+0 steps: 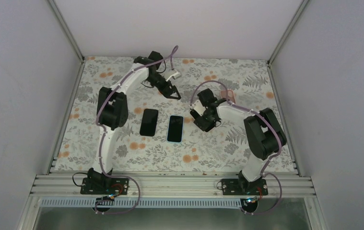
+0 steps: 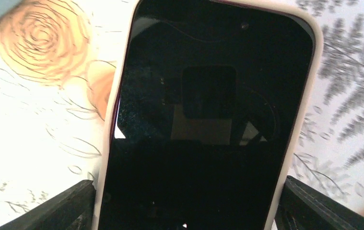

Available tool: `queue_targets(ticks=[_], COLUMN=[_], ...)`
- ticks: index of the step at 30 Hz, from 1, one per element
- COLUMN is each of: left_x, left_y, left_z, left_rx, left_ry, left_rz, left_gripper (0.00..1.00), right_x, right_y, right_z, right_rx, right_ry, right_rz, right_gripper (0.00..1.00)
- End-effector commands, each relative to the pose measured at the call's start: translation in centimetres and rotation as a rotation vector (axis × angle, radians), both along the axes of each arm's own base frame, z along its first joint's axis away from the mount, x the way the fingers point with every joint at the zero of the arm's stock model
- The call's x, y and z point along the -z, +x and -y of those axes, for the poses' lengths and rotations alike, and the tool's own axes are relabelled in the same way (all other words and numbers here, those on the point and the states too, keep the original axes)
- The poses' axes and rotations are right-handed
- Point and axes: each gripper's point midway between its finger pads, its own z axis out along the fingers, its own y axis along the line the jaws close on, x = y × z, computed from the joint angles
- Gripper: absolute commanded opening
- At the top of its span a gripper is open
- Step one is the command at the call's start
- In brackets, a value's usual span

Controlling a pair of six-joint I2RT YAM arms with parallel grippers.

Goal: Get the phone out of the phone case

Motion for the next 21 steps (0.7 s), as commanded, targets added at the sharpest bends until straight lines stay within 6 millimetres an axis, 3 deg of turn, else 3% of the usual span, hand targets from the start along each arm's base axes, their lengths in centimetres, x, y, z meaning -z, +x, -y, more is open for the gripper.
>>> queue_targets(ticks=[1, 5, 9, 14, 20, 21], left_x=[-0.9, 0.9, 2.2, 1.0, -0.6, -0.6], left_y=[-1.6, -1.6, -1.3, -1.3, -1.7, -1.7], left_z=[1.3, 1.2, 1.1, 1.5, 1.8, 1.8], left_rx=[0.029, 0.020, 0.013, 0.022, 0.033, 0.032], left_ry=[-0.191, -0.203, -0.213, -0.260, -0.312, -0.311], left_rz=[-0.260, -0.326, -0.362, -0.367, -0.376, -0.377], left_gripper=[0.85, 0.85, 0.85, 0.85, 0.85, 0.84], right_x=[-5.0, -8.3, -9.6, -9.4, -10.9, -10.3], right_y=[1.9, 2.2, 1.9, 2.0, 2.3, 2.6], right_z=[0.6, -1.1, -2.9, -5.1, -7.7, -8.1], right_rx=[0.006, -0.014, -0.047, -0.074, -0.103, -0.105], right_ry=[-0.008, 0.063, 0.100, 0.127, 0.189, 0.189], right_rz=[0.168, 0.220, 0.218, 0.208, 0.218, 0.207], right_gripper=[0.80, 0.79, 0.80, 0.80, 0.80, 0.80])
